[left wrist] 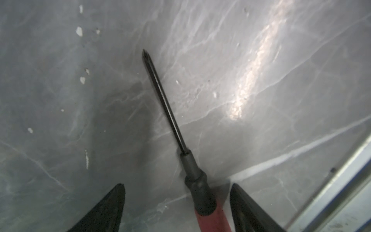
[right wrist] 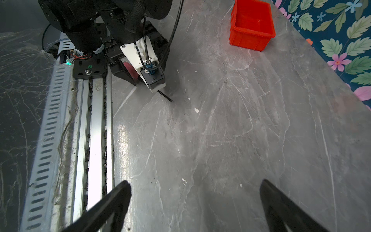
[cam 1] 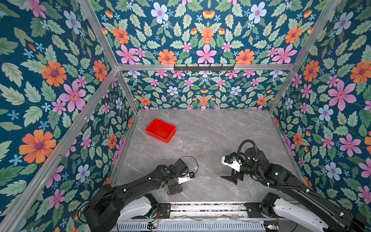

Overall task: Put the screwdriver in the bin
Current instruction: Pick up the screwdriver from the bottom-center of the table.

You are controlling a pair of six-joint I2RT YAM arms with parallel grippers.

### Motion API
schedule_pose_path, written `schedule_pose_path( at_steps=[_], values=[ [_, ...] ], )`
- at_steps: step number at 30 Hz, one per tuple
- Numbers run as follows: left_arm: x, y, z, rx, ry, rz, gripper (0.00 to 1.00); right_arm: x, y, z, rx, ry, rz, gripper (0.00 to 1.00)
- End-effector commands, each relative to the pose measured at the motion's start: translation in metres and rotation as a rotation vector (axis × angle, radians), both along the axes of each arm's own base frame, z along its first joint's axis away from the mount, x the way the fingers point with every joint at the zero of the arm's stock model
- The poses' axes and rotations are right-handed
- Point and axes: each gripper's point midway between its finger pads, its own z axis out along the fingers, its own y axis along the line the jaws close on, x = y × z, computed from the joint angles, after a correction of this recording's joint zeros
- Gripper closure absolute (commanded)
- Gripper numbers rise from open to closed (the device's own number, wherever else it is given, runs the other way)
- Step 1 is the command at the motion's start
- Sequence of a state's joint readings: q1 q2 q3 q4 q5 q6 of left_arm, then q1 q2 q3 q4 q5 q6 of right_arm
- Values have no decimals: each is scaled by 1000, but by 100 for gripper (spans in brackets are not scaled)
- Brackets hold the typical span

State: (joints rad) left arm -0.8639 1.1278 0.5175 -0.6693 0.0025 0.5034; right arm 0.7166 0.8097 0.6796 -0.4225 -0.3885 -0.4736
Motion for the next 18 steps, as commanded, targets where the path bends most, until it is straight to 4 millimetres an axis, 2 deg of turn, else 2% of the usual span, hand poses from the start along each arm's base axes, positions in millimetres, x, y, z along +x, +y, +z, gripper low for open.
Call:
schedule_pose_path(
  at_steps=[1, 5, 7, 11, 18],
  values=[
    [2, 1, -3, 1, -12, 20, 24, -3, 0, 2, 2, -7, 20, 1],
    [4, 4, -8, 22, -13, 36, 34, -4, 1, 2, 4, -9, 22, 1],
    [2, 3, -10, 25, -5, 29, 43, -3, 0, 2, 5, -11, 19, 1],
    [1, 3, -12, 29, -3, 18, 55, -2, -1, 1, 4, -20, 13, 1],
    [-1, 0, -12, 25, 15, 0, 87, -2, -1, 0, 11, -22, 5, 1]
  ],
)
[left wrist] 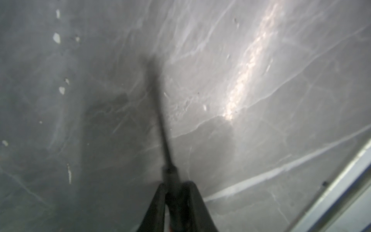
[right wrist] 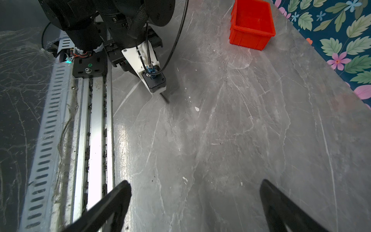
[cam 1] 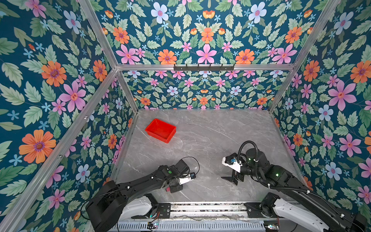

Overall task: Put the screwdriver in the bin
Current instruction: Pick up the screwdriver from the bottom-center of the table.

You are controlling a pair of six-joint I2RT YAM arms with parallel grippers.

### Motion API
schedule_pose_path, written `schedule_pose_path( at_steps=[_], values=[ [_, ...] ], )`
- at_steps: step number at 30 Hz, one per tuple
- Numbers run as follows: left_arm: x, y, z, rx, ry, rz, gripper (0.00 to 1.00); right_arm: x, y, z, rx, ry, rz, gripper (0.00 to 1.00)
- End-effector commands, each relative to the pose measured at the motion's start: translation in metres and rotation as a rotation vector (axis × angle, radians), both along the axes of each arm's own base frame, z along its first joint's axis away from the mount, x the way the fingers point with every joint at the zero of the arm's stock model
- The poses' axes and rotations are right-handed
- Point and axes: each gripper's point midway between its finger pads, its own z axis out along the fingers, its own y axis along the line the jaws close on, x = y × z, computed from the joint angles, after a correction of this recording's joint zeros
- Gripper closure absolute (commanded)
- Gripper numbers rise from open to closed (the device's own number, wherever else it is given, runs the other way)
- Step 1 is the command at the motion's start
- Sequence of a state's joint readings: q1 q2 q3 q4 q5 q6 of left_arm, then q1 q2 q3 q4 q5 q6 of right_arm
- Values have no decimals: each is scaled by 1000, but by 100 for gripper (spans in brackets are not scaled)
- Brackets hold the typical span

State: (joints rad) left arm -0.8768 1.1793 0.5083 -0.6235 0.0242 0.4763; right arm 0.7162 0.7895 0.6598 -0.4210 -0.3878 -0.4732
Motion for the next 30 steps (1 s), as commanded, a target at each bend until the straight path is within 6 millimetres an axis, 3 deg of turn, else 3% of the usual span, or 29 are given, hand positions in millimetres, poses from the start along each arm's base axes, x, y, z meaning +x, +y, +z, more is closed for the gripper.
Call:
schedule_pose_path(
  at_steps=[1, 4, 10, 30],
  values=[
    [2, 6, -3, 33, -15, -8, 91, 1, 1, 3, 8, -22, 5, 1],
    [2, 7, -3, 40, -13, -9, 99, 1, 0, 3, 7, -24, 2, 1],
    [5, 8, -1, 48, -33, -21, 100, 2, 1, 3, 12, -24, 0, 1],
    [52, -26, 56, -146, -244, 95, 100, 10, 9, 22, 67, -46, -17, 1]
  ],
)
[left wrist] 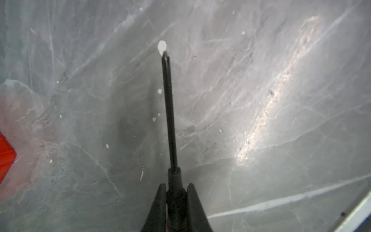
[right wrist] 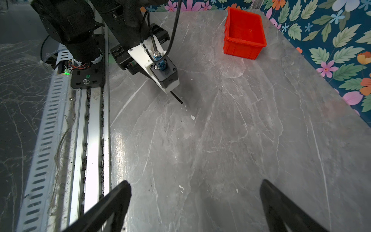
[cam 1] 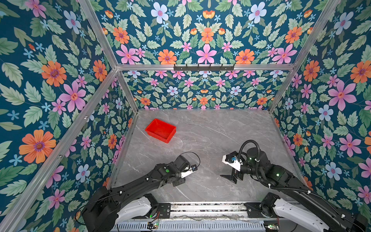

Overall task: Put the screwdriver in the bin
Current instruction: Pick up the screwdriver from the bottom-center of the table.

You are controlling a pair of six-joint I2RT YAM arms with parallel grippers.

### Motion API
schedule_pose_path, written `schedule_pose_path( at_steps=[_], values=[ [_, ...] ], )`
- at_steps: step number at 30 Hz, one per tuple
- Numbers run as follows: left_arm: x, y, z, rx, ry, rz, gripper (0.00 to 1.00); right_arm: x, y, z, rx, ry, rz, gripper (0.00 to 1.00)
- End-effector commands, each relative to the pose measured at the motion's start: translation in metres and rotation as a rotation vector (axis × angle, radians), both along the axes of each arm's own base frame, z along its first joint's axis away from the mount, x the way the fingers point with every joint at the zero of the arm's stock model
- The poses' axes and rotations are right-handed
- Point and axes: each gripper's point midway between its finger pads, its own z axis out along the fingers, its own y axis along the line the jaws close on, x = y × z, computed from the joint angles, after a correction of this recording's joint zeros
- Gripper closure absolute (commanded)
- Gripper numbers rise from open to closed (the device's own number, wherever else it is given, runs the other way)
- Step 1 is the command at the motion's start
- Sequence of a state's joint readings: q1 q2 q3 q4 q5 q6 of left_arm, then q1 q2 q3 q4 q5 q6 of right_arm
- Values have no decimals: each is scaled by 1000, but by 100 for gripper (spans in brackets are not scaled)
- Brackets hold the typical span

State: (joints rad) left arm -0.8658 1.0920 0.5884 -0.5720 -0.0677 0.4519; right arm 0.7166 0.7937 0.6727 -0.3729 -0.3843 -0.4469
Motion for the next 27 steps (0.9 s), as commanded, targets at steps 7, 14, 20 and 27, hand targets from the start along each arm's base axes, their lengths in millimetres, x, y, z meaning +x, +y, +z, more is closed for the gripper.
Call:
schedule_pose_path(
  at_steps=[7, 14, 20, 27],
  values=[
    [36, -1, 22, -83, -108, 180, 100, 10, 10, 16, 47, -11, -13, 1],
    [68, -1, 54, -183, -196, 323, 100, 19, 15, 33, 82, -48, -26, 1],
    [98, -10, 83, -352, -259, 471, 100, 22, 16, 47, 110, -75, -38, 1],
    [138, -25, 123, -676, -351, 733, 100, 28, 19, 59, 146, -109, -53, 1]
  ],
)
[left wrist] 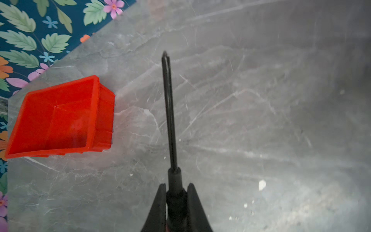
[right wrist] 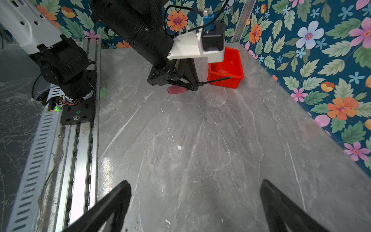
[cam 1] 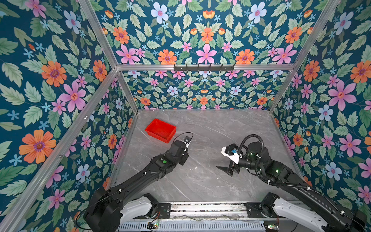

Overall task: Put the screwdriver in the bin
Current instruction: Pick up the screwdriver from the bottom-center of the table, then place the screwdriver in the bin.

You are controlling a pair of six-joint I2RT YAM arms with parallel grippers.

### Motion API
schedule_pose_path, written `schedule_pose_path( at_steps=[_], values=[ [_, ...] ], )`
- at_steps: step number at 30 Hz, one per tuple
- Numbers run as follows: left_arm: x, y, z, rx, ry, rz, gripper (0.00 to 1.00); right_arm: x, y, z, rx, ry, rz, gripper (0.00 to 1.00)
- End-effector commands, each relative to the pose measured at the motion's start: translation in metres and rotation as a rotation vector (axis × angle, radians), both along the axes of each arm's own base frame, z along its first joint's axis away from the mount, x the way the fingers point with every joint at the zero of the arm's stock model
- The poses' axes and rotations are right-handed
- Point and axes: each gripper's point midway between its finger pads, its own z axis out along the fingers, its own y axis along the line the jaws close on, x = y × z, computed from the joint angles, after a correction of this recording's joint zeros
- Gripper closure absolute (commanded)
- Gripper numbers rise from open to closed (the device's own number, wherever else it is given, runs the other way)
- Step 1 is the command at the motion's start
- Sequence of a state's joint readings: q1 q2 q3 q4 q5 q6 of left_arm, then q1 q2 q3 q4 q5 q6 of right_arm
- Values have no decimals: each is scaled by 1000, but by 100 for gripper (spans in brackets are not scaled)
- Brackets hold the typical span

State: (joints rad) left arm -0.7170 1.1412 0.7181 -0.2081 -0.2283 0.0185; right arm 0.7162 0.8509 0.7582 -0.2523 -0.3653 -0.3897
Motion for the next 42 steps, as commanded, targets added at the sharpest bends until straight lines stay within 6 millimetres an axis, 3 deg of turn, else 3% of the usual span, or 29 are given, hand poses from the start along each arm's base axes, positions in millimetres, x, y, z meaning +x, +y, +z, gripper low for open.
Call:
schedule_pose_path(
  at_steps=[1, 7, 15, 24, 32, 42],
  values=[
    [27, -10, 34, -249, -100, 163, 100, 6, 3, 14, 41, -43, -14, 1],
    [51, 3, 56, -474, -175, 414, 100, 13, 7, 21, 69, -76, -27, 1],
    [86, 41, 59, -739, -185, 715, 100, 28, 21, 31, 98, -118, -16, 1],
    [116, 93, 43, -795, -118, 929, 100, 56, 48, 34, 129, -131, -10, 1],
    [148, 125, 26, -748, -70, 1041, 100, 86, 71, 36, 160, -117, -36, 1],
    [194, 153, -13, -818, 21, 1165, 100, 93, 78, 36, 190, -99, -52, 1]
  ],
)
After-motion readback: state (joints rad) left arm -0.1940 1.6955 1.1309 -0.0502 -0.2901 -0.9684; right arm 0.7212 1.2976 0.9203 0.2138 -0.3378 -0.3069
